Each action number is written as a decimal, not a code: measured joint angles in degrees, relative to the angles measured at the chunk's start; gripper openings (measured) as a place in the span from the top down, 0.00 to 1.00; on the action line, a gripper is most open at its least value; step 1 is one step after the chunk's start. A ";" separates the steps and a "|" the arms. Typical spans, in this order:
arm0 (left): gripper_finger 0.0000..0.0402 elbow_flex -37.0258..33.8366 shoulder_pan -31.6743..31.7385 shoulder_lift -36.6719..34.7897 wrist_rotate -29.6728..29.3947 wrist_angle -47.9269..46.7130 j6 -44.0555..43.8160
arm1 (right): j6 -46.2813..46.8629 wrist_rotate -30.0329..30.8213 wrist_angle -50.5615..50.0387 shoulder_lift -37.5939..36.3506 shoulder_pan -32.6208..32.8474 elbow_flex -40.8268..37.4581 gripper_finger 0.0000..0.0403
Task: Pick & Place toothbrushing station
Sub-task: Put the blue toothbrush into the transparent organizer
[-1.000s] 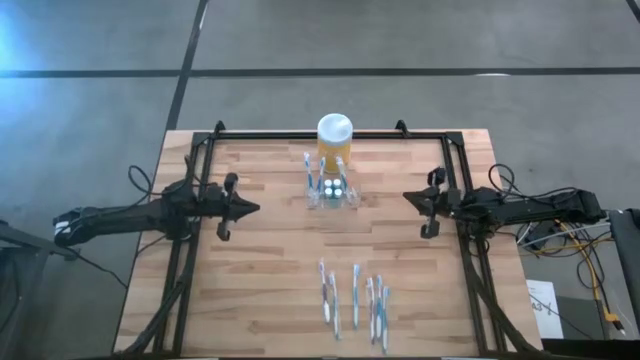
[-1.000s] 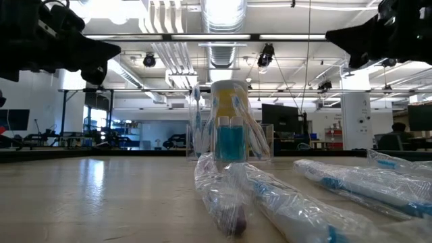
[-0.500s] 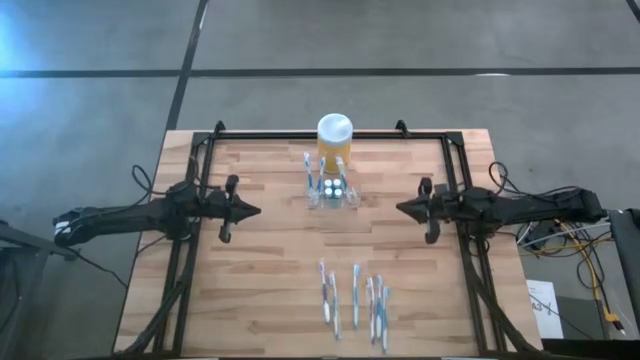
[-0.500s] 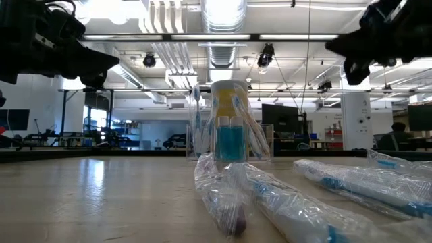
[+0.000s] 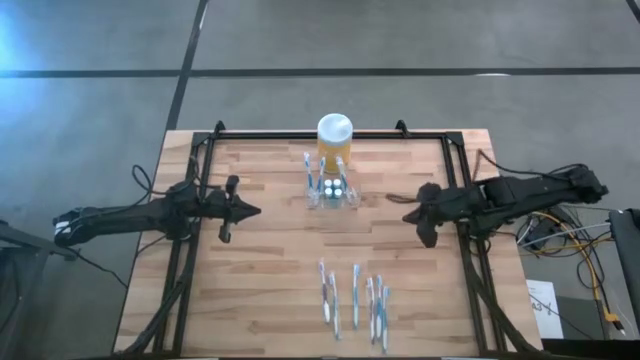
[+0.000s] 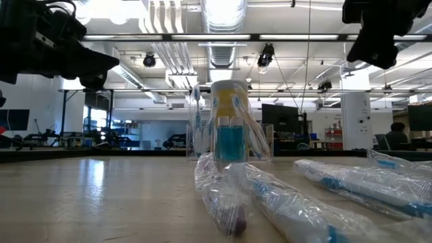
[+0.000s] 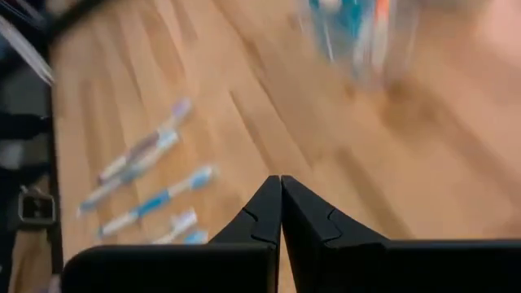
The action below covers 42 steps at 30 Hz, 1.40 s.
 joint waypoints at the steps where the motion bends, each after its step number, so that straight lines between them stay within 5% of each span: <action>1: 0.97 0.00 0.00 0.00 0.00 -0.19 -0.52 | 1.98 -0.31 -1.88 2.27 0.98 1.36 0.98; 17: 0.97 -0.04 0.02 0.00 0.13 -0.77 1.00 | 24.26 -7.18 -5.88 32.20 18.85 14.13 0.98; 25: 0.97 -0.07 0.02 0.02 0.42 -1.23 -0.20 | 37.70 -4.68 -6.05 43.31 24.21 20.49 0.96; 42: 0.97 -0.09 0.00 0.02 0.63 -1.30 -1.21 | 58.84 -5.12 -6.56 59.30 29.11 29.83 0.56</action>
